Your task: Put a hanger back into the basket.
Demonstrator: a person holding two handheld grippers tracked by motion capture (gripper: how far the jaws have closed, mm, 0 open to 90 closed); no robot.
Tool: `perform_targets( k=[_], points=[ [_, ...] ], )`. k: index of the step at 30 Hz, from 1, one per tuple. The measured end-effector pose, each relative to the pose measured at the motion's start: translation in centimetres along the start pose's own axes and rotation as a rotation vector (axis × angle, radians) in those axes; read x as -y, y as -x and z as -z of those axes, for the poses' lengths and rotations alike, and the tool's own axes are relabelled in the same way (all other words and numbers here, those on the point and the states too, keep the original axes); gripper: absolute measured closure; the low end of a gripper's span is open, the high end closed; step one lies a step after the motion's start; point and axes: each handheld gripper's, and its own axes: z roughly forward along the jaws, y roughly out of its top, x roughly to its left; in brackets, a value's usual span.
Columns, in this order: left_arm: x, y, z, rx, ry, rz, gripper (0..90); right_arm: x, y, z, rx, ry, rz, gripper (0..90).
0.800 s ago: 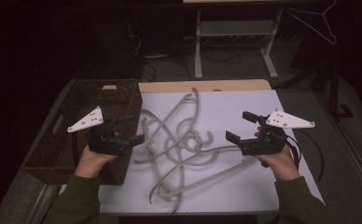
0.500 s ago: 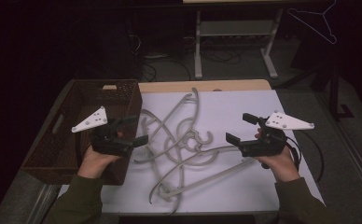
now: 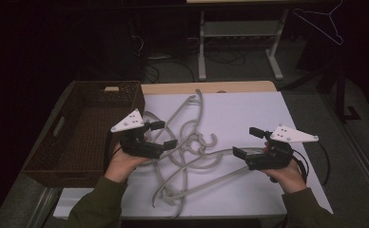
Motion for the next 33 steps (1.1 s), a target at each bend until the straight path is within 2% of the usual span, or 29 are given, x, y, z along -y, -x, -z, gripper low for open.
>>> perform_targets(
  k=[3,4,6,7,10,11,15,16,17,20,21,23,26,28,29,33],
  points=[
    [0.2,-0.2,-0.9,-0.012,-0.025,0.007,18.6,0.5,0.3,0.3,0.007,-0.003,-0.009,3.8],
    [0.5,-0.4,-1.9,-0.019,-0.053,0.015,20.2,0.6,0.4,0.3,0.009,-0.003,-0.011,3.8],
    [0.7,-0.5,-2.3,-0.025,-0.068,0.017,21.9,0.7,0.5,0.3,0.012,-0.005,-0.013,3.8],
    [1.1,-0.7,-3.2,-0.033,-0.099,0.012,23.2,0.8,0.6,0.3,0.014,-0.004,-0.015,3.8],
    [1.5,-1.0,-3.9,-0.039,-0.123,0.015,27.3,0.8,0.6,0.3,0.016,-0.003,-0.019,3.8],
    [2.0,-1.3,-4.5,-0.052,-0.147,0.025,29.0,0.8,0.6,0.3,0.015,-0.006,-0.018,3.8],
    [2.9,-2.0,-5.3,-0.080,-0.206,0.038,35.3,0.9,0.7,0.2,0.012,-0.007,-0.018,3.8],
    [2.9,-2.0,-5.3,-0.080,-0.206,0.038,36.8,0.9,0.7,0.2,0.012,-0.009,-0.020,3.8],
    [3.1,-2.1,-5.5,-0.089,-0.224,0.037,36.8,0.9,0.7,0.2,0.012,-0.009,-0.020,3.8],
    [4.0,-2.7,-6.4,-0.107,-0.298,0.039,44.4,1.0,0.7,0.1,0.013,-0.011,-0.018,3.8],
    [4.0,-2.7,-6.4,-0.107,-0.298,0.039,45.9,1.0,0.7,0.0,0.012,-0.011,-0.017,3.8],
    [4.3,-2.9,-6.8,-0.118,-0.329,0.023,48.3,1.0,0.8,0.0,0.011,-0.013,-0.019,3.8],
    [4.8,-3.1,-7.3,-0.128,-0.350,0.053,50.4,1.0,0.8,0.0,0.012,-0.013,-0.020,3.8],
    [5.1,-3.3,-7.4,-0.140,-0.378,0.044,53.3,1.0,0.8,0.1,0.012,-0.013,-0.021,3.9],
    [5.3,-3.3,-7.5,-0.143,-0.391,0.057,54.1,1.0,0.8,0.1,0.012,-0.011,-0.019,3.9],
    [5.3,-3.4,-7.6,-0.159,-0.419,0.059,59.1,1.0,0.8,0.1,0.012,-0.011,-0.017,3.9]
  ],
)
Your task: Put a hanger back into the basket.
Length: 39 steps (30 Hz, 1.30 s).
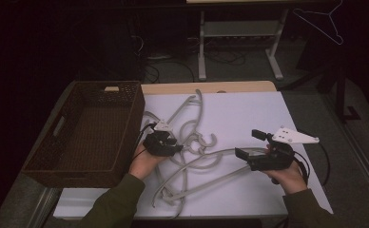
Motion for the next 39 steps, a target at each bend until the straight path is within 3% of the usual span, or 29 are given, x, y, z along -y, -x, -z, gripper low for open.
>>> perform_targets(
  k=[6,20,28,39],
  points=[
    [-0.2,0.1,-0.5,-0.035,-0.063,-0.015,61.6,0.0,0.0,0.0,-0.001,0.000,0.003,3.9],
    [-0.4,0.5,-1.3,-0.072,-0.168,-0.053,71.8,-0.1,0.0,0.0,0.000,0.003,0.003,4.3],
    [-0.3,0.5,-1.4,-0.077,-0.181,-0.047,80.3,-0.2,0.0,0.1,0.000,0.005,0.005,4.3],
    [-0.8,0.6,-0.5,-0.074,-0.160,-0.037,81.6,-0.3,0.1,0.2,0.003,0.010,0.007,4.4]
  ],
)
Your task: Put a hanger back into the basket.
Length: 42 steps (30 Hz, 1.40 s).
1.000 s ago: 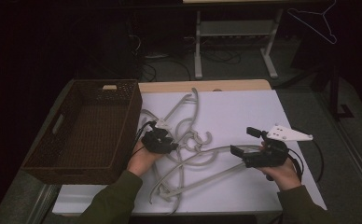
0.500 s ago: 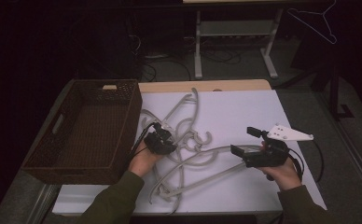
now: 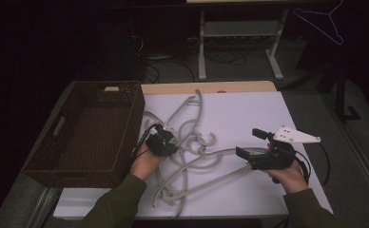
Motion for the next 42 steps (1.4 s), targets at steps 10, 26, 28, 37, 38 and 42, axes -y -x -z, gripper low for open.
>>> perform_targets(
  k=[10,26,28,37,38,42],
  points=[
    [-1.0,0.0,3.1,0.018,0.096,0.020,81.9,-0.1,0.0,0.2,0.005,0.004,-0.003,4.4],
    [-1.5,-0.6,6.8,0.106,0.250,0.099,82.7,-0.3,-0.1,0.1,0.005,-0.001,0.007,4.5],
    [-1.5,-0.6,7.0,0.119,0.262,0.103,82.6,-0.5,-0.2,0.1,0.005,-0.001,0.011,4.6],
    [-1.4,-0.6,8.1,0.196,0.311,0.132,82.6,-1.7,-0.7,-0.8,0.002,-0.058,0.018,11.1],
    [-1.4,-0.5,8.3,0.203,0.317,0.135,82.6,-1.9,-0.9,-1.3,-0.005,-0.078,0.016,12.9],
    [-1.4,-0.3,8.5,0.281,0.329,0.151,82.6,-2.3,-1.3,-2.2,-0.009,-0.114,0.000,14.7]
  ],
)
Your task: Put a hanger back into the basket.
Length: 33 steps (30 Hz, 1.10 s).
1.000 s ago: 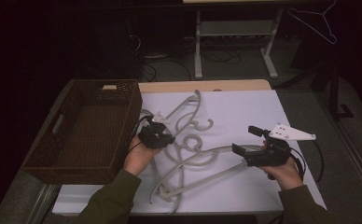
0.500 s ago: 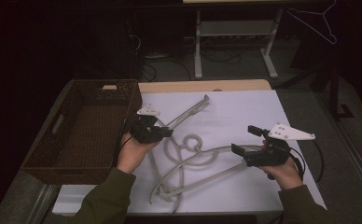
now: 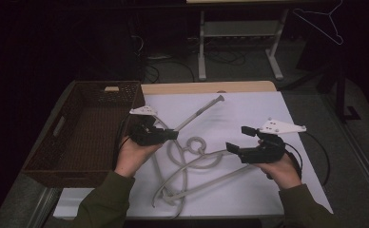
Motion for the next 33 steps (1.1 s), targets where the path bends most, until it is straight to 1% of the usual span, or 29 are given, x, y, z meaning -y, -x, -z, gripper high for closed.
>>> perform_targets(
  k=[1,2,3,4,5,9,11,13,16,18,19,24,28,30,31,32,33],
  points=[
    [0.0,0.0,0.0,0.000,0.000,0.000,82.6,0.0,0.0,0.0,0.000,0.000,0.000,14.7],
    [0.0,0.1,0.0,0.024,-0.005,0.005,82.6,-0.1,-0.2,-0.1,0.003,-0.001,0.000,15.4],
    [0.1,0.2,0.0,0.038,-0.009,0.005,82.6,-0.1,-0.2,-0.1,0.003,-0.001,0.000,15.4],
    [0.2,0.5,-0.1,0.061,-0.005,0.010,82.6,-0.2,-0.2,0.1,0.003,0.002,-0.007,15.6],
    [0.2,0.5,-0.1,0.061,-0.005,0.010,82.5,-0.2,-0.2,0.1,0.003,0.002,-0.007,15.6],
    [0.4,1.3,-0.4,0.072,-0.005,0.007,82.5,-0.1,-0.1,0.6,0.005,0.015,-0.019,16.6],
    [0.8,1.5,-0.7,0.092,-0.019,0.011,82.5,-0.1,-0.1,0.6,0.004,0.014,-0.026,16.9],
    [0.9,1.5,-0.9,0.094,-0.020,0.013,82.5,-0.1,-0.1,0.6,0.000,0.012,-0.028,17.2],
    [1.4,1.5,-1.4,0.089,-0.028,0.026,82.5,-0.1,-0.2,0.5,-0.008,0.002,-0.025,18.0],
    [1.8,1.2,-1.8,0.092,-0.031,0.041,82.5,0.0,-0.3,0.4,-0.009,-0.002,-0.026,18.3],
    [1.8,1.2,-1.8,0.092,-0.031,0.041,82.5,0.0,-0.3,0.4,-0.009,-0.002,-0.026,18.3],
    [2.5,0.6,-2.4,0.085,-0.025,0.073,82.4,0.1,-0.3,0.2,-0.011,-0.013,-0.026,18.6],
    [2.8,0.3,-2.4,0.083,-0.020,0.082,82.4,0.1,-0.4,0.0,-0.018,-0.017,-0.023,19.0],
    [2.9,0.0,-2.4,0.078,-0.010,0.093,82.2,0.1,-0.4,-0.1,-0.018,-0.021,-0.022,19.4],
    [3.1,-0.3,-2.3,0.071,-0.007,0.093,82.1,0.0,-0.5,-0.3,-0.018,-0.022,-0.027,20.3],
    [3.1,-0.3,-2.3,0.071,-0.007,0.093,82.0,0.0,-0.5,-0.3,-0.018,-0.022,-0.027,20.3],
    [3.2,-0.4,-2.4,0.068,-0.006,0.104,82.0,-0.1,-0.6,-0.4,-0.018,-0.026,-0.034,20.9]
  ],
)
